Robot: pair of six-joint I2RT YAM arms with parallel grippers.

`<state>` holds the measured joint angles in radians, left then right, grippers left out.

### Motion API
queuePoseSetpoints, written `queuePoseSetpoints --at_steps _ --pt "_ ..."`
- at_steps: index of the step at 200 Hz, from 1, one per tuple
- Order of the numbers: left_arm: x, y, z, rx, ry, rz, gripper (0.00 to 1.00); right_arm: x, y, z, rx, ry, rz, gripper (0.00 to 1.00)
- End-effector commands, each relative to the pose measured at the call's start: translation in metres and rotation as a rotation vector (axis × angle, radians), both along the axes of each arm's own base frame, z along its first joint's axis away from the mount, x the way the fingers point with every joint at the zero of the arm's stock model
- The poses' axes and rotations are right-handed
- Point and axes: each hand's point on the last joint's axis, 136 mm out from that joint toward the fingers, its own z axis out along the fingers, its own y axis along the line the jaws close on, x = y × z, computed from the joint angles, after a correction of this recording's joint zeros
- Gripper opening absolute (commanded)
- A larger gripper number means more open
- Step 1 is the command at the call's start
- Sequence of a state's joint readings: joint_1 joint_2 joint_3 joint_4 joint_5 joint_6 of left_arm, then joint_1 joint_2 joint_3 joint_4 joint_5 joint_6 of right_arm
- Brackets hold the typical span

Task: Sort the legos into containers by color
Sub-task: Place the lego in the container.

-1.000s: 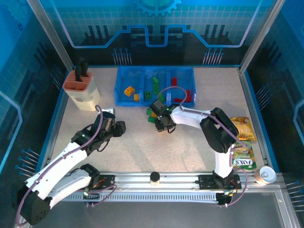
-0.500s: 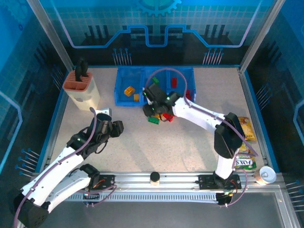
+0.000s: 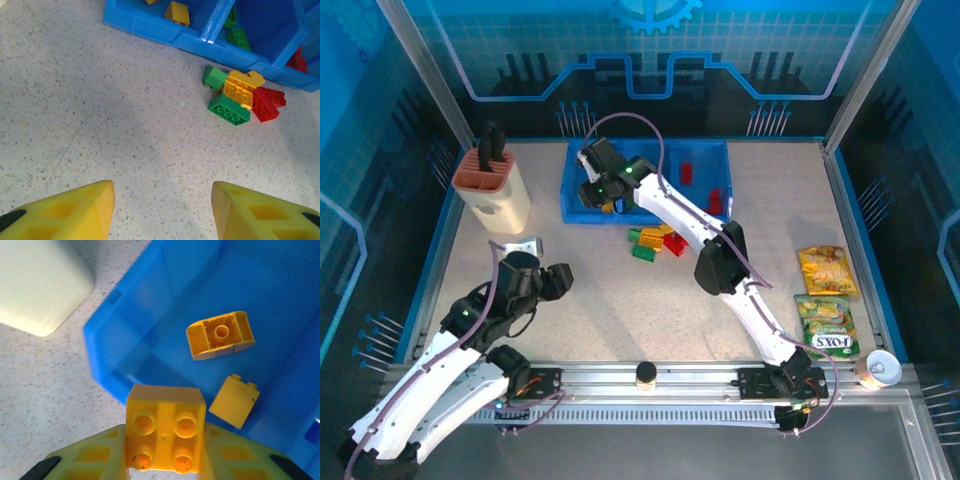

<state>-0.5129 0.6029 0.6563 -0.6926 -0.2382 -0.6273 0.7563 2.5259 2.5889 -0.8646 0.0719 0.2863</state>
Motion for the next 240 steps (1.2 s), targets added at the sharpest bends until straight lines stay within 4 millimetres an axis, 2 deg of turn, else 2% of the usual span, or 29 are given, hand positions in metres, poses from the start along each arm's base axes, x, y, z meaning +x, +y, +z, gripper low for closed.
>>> queuePoseSetpoints --at_steps 1,29,35,45,62,99,106,110,130,158,199,240 --pt "-0.006 -0.004 0.005 -0.025 0.013 -0.017 0.55 0.008 -0.006 -0.003 0.013 0.021 -0.003 0.34" --pt "-0.005 -0.006 0.01 -0.029 0.004 -0.024 0.55 0.023 -0.003 0.0 0.049 -0.022 -0.029 0.38" --pt "-0.005 -0.006 0.011 -0.031 0.003 -0.025 0.55 0.027 -0.001 0.006 0.063 -0.042 -0.031 0.43" --pt "-0.005 -0.007 0.011 -0.031 0.005 -0.028 0.55 0.028 0.003 0.017 0.086 -0.065 -0.03 0.59" --pt "-0.004 -0.009 0.01 -0.028 0.008 -0.034 0.55 0.027 0.005 0.042 0.124 -0.099 -0.023 0.72" --pt "0.003 -0.022 0.008 -0.003 0.022 -0.078 0.55 0.01 -0.009 0.091 0.139 -0.151 -0.021 0.74" --pt "0.005 -0.026 0.007 0.006 0.026 -0.092 0.56 0.004 -0.014 0.089 0.125 -0.142 -0.022 0.74" --pt "0.006 -0.029 0.006 0.012 0.032 -0.103 0.57 0.0 -0.02 0.101 0.131 -0.155 -0.024 0.74" --pt "0.012 -0.046 0.0 0.037 0.061 -0.156 0.6 -0.018 -0.044 0.111 0.126 -0.175 -0.036 0.73" --pt "0.024 -0.074 -0.01 0.044 0.089 -0.22 0.66 -0.044 -0.09 0.107 0.134 -0.171 -0.076 0.7" --pt "0.054 -0.109 -0.027 0.058 0.121 -0.274 0.76 -0.081 -0.163 0.066 0.126 -0.106 -0.197 0.7" --pt "0.089 -0.143 -0.05 0.165 0.196 -0.365 0.82 -0.111 -0.217 0.027 0.126 -0.043 -0.298 0.74"
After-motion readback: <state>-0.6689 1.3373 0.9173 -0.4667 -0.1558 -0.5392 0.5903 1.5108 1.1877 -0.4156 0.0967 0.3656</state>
